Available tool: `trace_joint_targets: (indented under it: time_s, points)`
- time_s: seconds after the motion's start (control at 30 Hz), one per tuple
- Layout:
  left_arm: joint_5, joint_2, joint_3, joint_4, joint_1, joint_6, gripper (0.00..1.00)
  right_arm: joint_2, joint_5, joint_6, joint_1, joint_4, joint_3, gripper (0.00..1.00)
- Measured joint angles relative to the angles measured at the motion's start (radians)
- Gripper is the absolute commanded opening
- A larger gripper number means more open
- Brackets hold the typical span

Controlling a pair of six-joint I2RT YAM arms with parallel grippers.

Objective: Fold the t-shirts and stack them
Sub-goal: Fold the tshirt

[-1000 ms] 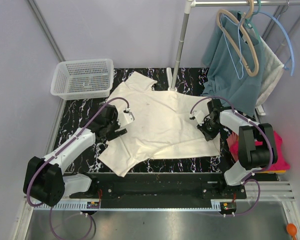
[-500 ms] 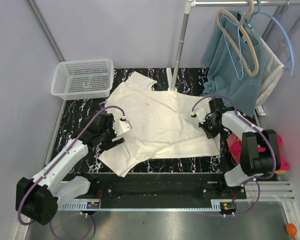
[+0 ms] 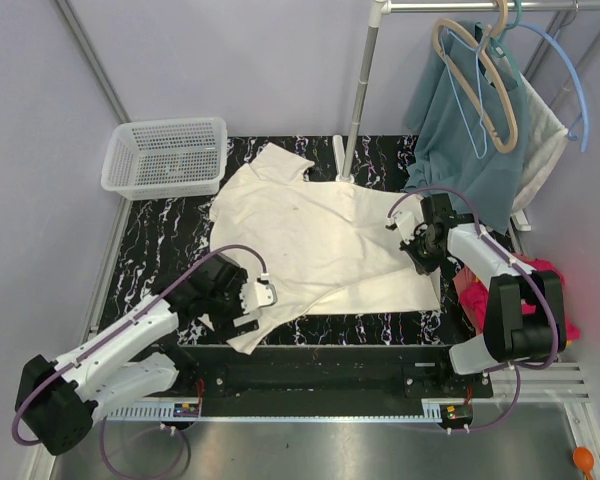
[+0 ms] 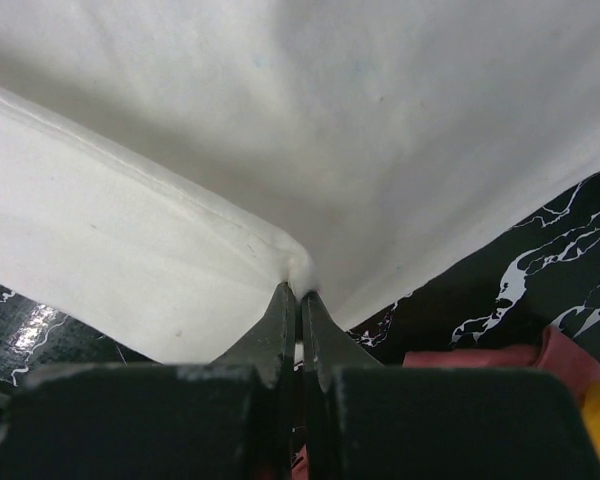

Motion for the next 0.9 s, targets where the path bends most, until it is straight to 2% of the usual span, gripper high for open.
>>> trace_joint_targets:
  time_s: [0.4,0.9]
  points:
    - [-0.002,0.109,-0.019,0.021,-0.235,-0.015,0.99,0.077,0.040,0.054,0.000,-0.016,0.090,0.00]
    - [-0.008,0.224,-0.027,0.084,-0.439,-0.028,0.99,0.111,0.074,0.094,0.000,-0.018,0.104,0.00]
